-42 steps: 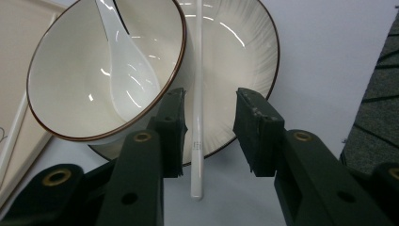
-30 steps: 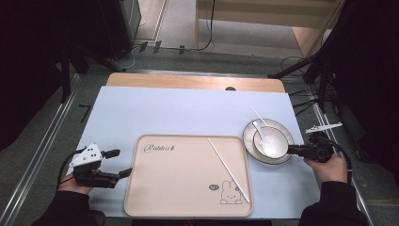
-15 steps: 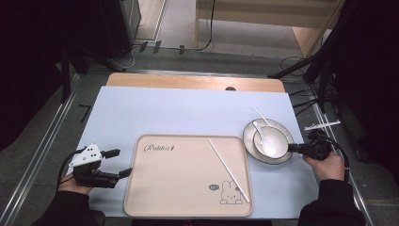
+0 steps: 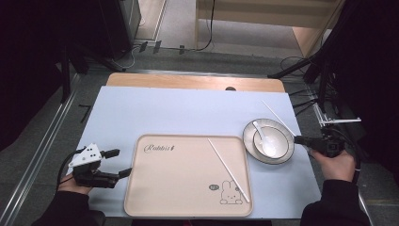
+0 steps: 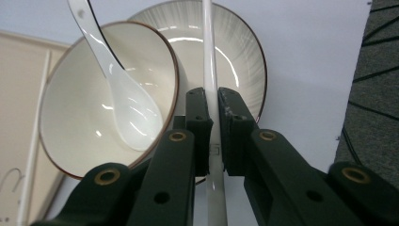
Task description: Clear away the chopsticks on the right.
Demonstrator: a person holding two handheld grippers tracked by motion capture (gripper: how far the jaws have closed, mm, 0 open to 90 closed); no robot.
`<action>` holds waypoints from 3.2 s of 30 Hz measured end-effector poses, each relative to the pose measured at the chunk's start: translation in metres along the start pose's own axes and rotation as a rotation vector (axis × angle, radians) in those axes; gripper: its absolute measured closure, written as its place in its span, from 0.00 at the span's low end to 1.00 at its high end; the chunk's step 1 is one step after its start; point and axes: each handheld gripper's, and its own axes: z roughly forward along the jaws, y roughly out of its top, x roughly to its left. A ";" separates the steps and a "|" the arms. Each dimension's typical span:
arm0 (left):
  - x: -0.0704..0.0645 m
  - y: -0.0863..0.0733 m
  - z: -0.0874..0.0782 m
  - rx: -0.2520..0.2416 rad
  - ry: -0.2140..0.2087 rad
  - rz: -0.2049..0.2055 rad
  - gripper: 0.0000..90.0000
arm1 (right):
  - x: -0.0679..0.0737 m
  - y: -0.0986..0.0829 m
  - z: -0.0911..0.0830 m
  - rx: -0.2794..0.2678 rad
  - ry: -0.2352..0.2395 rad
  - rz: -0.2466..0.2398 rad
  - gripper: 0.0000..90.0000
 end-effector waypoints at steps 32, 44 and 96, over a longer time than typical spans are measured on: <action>0.001 -0.001 -0.003 -0.011 0.009 -0.006 0.18 | 0.109 -0.012 -0.008 -0.048 0.064 -0.092 0.94; 0.001 0.001 0.000 -0.014 0.004 -0.002 0.18 | 0.142 -0.036 0.009 0.028 0.114 -0.138 0.94; 0.001 0.003 0.002 -0.015 -0.009 0.003 0.18 | 0.168 -0.078 0.081 0.193 0.132 -0.153 0.80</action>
